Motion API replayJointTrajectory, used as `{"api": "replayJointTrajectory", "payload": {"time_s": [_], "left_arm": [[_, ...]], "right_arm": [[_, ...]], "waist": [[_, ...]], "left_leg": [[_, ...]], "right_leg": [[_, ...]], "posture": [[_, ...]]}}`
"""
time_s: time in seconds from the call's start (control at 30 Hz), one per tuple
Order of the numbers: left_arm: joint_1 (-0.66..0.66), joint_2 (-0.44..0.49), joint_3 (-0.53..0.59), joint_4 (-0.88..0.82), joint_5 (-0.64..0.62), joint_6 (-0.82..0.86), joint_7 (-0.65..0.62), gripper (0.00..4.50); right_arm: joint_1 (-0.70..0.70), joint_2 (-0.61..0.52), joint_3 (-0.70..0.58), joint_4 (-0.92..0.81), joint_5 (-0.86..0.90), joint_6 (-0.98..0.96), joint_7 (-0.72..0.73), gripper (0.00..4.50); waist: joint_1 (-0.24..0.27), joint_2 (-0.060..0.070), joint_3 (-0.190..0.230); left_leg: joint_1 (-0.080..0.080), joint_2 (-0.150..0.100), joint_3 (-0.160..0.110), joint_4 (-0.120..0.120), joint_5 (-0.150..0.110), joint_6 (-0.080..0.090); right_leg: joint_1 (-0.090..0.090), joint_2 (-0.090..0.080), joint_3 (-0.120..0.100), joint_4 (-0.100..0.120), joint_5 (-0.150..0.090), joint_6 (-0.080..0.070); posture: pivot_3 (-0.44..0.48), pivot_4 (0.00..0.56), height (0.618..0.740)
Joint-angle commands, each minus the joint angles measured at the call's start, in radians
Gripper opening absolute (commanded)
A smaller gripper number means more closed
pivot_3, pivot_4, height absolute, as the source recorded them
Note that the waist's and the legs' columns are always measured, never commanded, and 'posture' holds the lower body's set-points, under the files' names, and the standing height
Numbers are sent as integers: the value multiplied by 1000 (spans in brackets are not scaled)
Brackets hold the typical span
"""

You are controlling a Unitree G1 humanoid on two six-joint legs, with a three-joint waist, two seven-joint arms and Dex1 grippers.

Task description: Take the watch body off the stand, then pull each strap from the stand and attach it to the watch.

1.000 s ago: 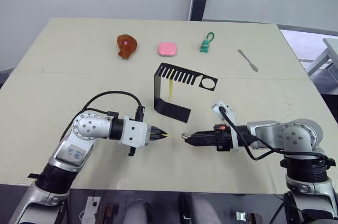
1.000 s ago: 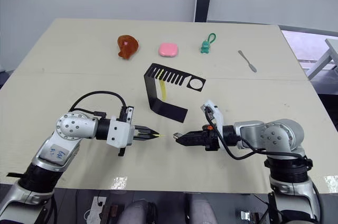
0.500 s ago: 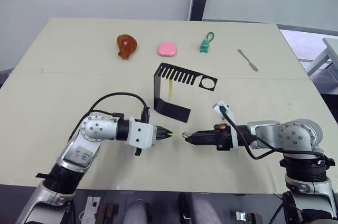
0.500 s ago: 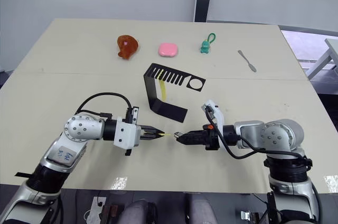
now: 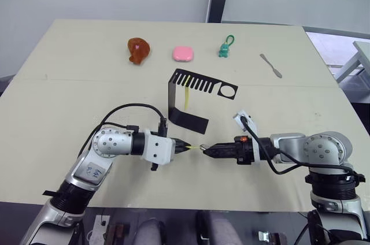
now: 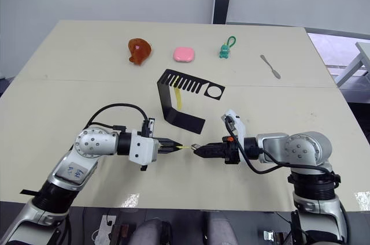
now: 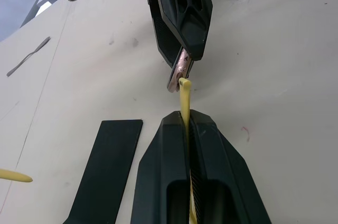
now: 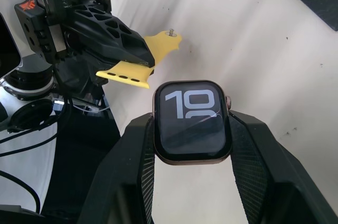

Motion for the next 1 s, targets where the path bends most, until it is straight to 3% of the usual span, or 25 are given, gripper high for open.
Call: {"api": "replayJointTrajectory", "payload": {"time_s": [0.03,1.0], "left_arm": [[-7,-8,-2,4,10,-23,18,0],[-12,-34,-17,7,28,-14,26,0]], "right_arm": [[-18,2,-17,-11,4,5,-9,1513],[-13,8,-32,-15,0,13,-2,1513]], "waist": [[0,0,0],[0,0,0]], "left_leg": [[0,0,0,0,0,0],[0,0,0,0,0,0]], "right_leg": [[0,0,0,0,0,0],[0,0,0,0,0,0]], "posture": [[0,150,740],[0,150,740]]}}
